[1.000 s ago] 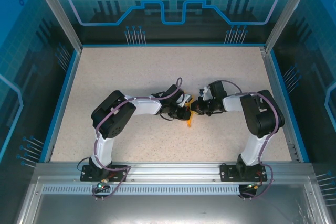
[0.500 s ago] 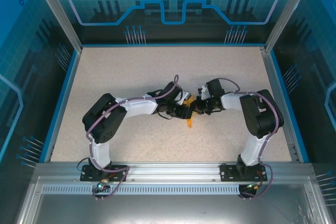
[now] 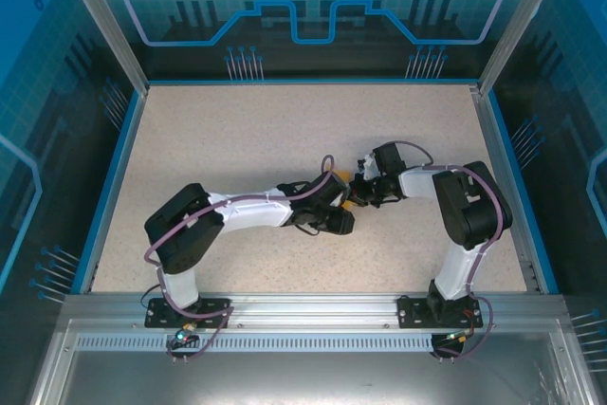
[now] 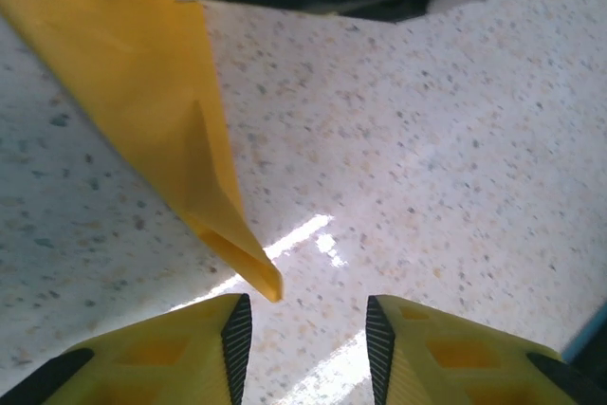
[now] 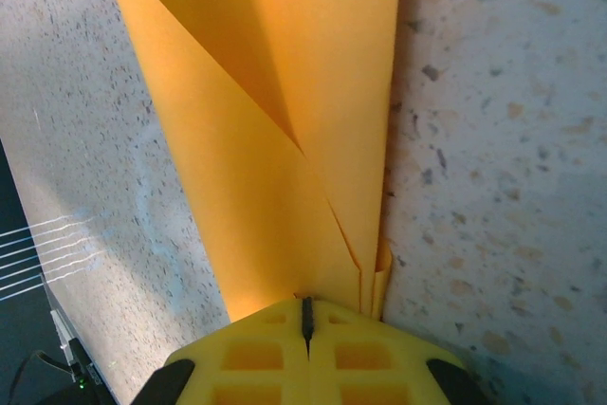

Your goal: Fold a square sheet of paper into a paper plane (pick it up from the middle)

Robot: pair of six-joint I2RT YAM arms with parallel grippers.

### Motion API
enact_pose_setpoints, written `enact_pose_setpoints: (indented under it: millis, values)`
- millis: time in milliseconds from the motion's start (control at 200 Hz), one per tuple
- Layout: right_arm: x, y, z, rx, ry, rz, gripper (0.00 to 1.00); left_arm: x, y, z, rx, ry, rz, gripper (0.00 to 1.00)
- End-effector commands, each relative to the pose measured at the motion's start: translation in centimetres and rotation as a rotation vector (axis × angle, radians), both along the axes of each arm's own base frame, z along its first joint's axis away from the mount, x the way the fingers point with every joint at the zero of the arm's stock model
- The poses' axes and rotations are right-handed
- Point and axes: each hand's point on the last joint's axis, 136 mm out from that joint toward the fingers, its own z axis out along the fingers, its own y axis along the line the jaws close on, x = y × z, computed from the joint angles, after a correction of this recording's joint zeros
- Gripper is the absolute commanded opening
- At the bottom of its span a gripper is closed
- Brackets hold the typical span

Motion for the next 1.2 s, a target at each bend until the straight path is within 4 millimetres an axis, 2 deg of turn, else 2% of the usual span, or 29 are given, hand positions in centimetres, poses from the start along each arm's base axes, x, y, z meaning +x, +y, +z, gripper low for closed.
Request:
enact_pose_setpoints:
  millis: [0, 95, 355, 585, 920, 1060, 1195]
  values:
    - [-2.1, -2.0, -4.4, -0.131, 0.111, -0.038, 0.04, 1.2, 0.6, -1.2, 0.037, -0.034, 0.077, 0.38]
    - [-2.3, -2.2, -4.6, -0.132, 0.116, -0.04, 0.04, 1.8, 0.9, -1.5, 0.092, -0.081, 0.109, 0.36]
    - [-2.4, -2.3, -4.8, -0.125, 0.121, -0.045, 0.04, 1.6, 0.4, -2.3, 0.131, -0.101, 0.099, 0.32]
    - [-2.4, -2.4, -4.7, -0.123, 0.12, -0.045, 0.04, 1.7, 1.5, -3.2, 0.226, -0.117, 0.105, 0.2]
    - [-2.5, -2.7, -5.0, -0.122, 0.122, -0.05, 0.04, 0.2, 3.0, -4.2, 0.318, -0.108, 0.057, 0.09]
    - [-2.6, -2.8, -5.0, -0.123, 0.122, -0.052, 0.04, -0.3, 3.4, -4.5, 0.343, -0.101, 0.034, 0.09]
    - [-2.7, -2.9, -5.1, -0.125, 0.124, -0.052, 0.04, -1.0, 3.0, -4.8, 0.333, -0.087, -0.004, 0.1]
